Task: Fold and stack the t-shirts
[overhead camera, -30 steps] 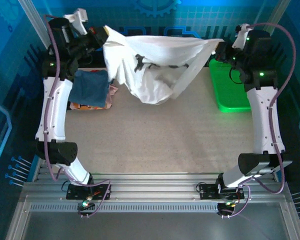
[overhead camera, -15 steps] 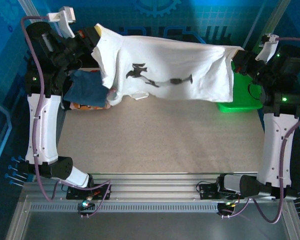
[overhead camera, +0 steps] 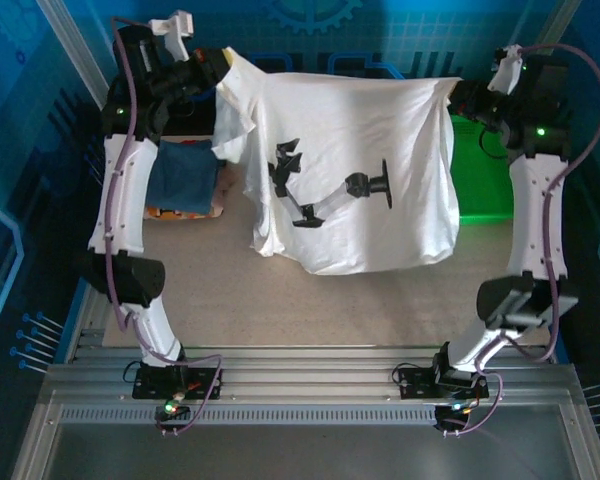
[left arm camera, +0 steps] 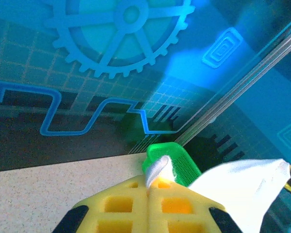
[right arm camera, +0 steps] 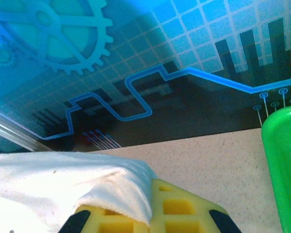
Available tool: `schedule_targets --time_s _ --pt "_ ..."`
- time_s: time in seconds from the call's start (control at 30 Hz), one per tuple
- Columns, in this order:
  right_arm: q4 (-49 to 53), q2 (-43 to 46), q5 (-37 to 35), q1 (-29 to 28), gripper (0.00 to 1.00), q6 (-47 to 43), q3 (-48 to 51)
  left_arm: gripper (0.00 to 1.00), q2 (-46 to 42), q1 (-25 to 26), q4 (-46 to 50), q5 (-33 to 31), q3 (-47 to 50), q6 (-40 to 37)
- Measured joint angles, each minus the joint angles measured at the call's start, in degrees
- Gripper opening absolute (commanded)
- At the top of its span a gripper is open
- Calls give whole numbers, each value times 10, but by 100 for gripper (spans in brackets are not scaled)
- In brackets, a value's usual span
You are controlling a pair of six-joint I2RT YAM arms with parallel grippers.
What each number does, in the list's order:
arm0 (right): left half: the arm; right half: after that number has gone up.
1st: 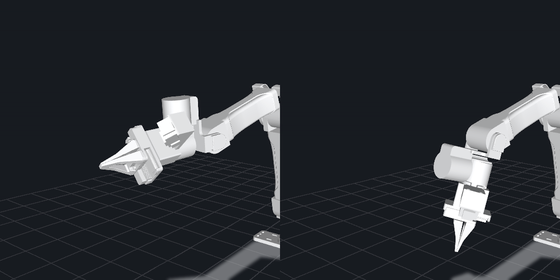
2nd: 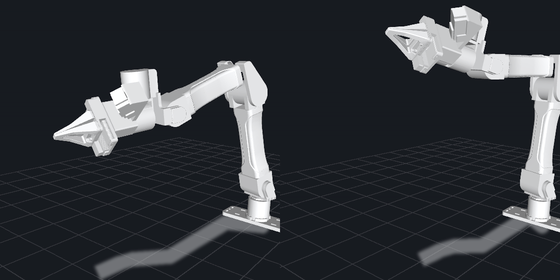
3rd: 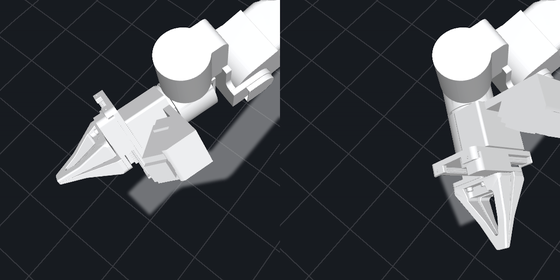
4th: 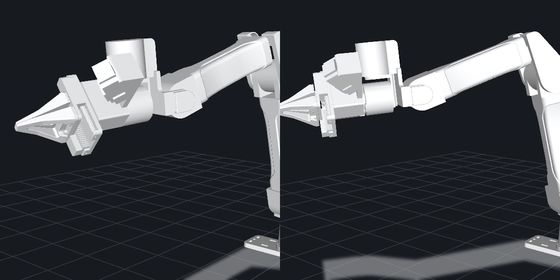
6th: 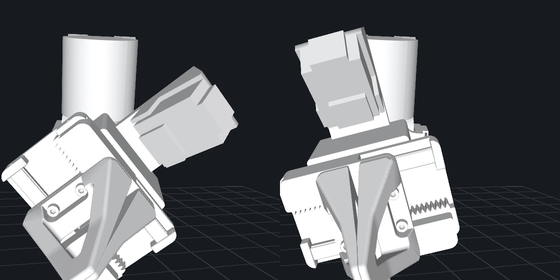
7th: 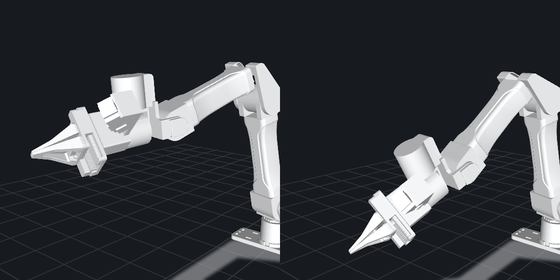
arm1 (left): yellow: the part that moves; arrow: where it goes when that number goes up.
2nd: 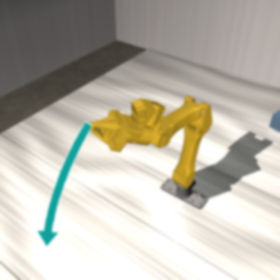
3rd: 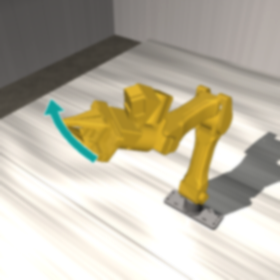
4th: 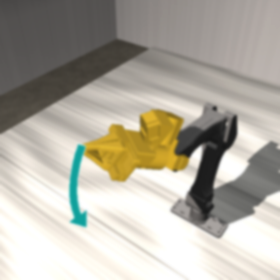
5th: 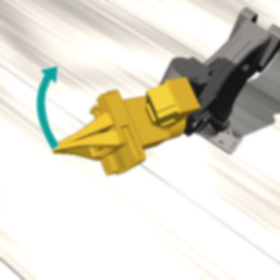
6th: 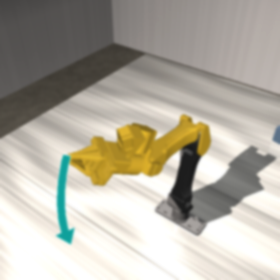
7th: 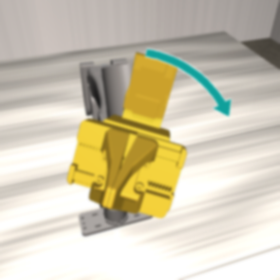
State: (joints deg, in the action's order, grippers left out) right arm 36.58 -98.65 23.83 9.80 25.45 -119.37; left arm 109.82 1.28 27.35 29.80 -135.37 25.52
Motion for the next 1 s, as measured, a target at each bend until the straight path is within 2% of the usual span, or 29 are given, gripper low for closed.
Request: schedule_targets --time_s 0.2,0.33,0.43,0.53,0.63,0.77,0.8,0.83,0.87,0.9,0.97,1.0 --pt "-2 -71 5 0 0 7 -92 0 45 -2 -21 22 -87 1" --pt "-4 -64 8 1 0 6 -102 0 37 -6 -53 49 -109 -2" --pt "-10 -35 10 5 0 2 -59 0 17 -9 -53 74 -104 -17" --pt "-21 25 11 13 0 -12 44 0 -36 -7 -47 100 -38 -49" --pt "-31 89 6 15 0 -32 169 0 -112 13 -7 99 66 -111" --pt "-45 167 -8 15 0 -59 357 0 -242 86 38 72 294 -183" --pt "-49 187 -17 15 4 -65 409 0 -275 101 40 63 366 -189" --pt "-49 203 -25 14 8 -69 449 3 -300 111 44 54 427 -195" --pt "-47 221 -36 12 12 -71 494 23 -327 120 50 37 503 -196" --pt "-46 238 -47 10 23 -72 534 39 -345 129 49 17 574 -194" --pt "-41 273 -70 2 42 -68 610 65 -356 141 54 -15 681 -176" --pt "-36 289 -81 -2 49 -66 642 73 -353 148 59 -35 728 -160"
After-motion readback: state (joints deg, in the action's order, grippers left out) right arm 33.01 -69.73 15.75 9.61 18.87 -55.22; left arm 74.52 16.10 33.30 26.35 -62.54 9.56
